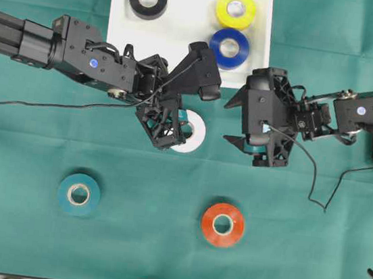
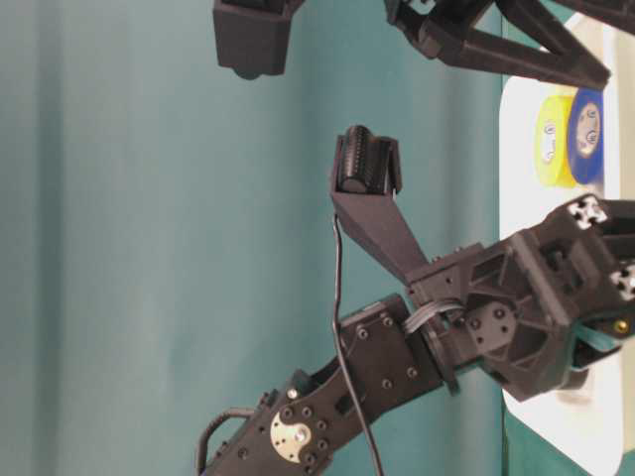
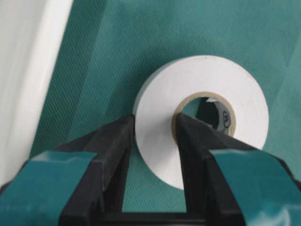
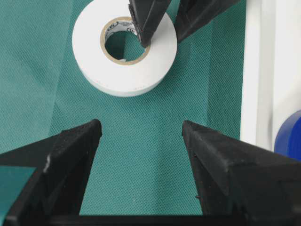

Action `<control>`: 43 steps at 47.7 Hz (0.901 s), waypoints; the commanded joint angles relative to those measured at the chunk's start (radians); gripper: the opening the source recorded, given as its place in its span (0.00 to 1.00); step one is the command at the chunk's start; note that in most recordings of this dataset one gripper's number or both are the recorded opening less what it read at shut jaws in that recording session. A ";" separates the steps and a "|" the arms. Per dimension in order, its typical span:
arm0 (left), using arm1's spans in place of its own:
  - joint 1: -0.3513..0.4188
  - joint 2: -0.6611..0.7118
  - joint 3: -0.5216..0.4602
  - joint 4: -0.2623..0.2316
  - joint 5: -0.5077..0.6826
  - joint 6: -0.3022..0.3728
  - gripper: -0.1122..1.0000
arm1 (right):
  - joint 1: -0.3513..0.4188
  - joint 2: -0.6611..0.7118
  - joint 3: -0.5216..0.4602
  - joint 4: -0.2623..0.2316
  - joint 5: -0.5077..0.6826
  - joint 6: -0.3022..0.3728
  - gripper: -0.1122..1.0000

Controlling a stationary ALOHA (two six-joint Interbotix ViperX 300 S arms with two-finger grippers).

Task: Put the tape alternately from left to right into the white case.
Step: 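Grip the white roll with the left gripper and carry it to the tray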

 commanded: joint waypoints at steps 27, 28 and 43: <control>0.000 -0.021 -0.026 -0.003 0.005 0.000 0.07 | 0.003 -0.020 -0.011 -0.002 -0.014 0.002 0.78; 0.000 -0.023 -0.026 -0.003 0.005 0.000 0.07 | 0.003 -0.021 -0.011 -0.002 -0.015 0.002 0.78; 0.000 -0.095 -0.018 -0.002 0.037 0.003 0.07 | 0.002 -0.021 -0.008 -0.002 -0.026 0.002 0.78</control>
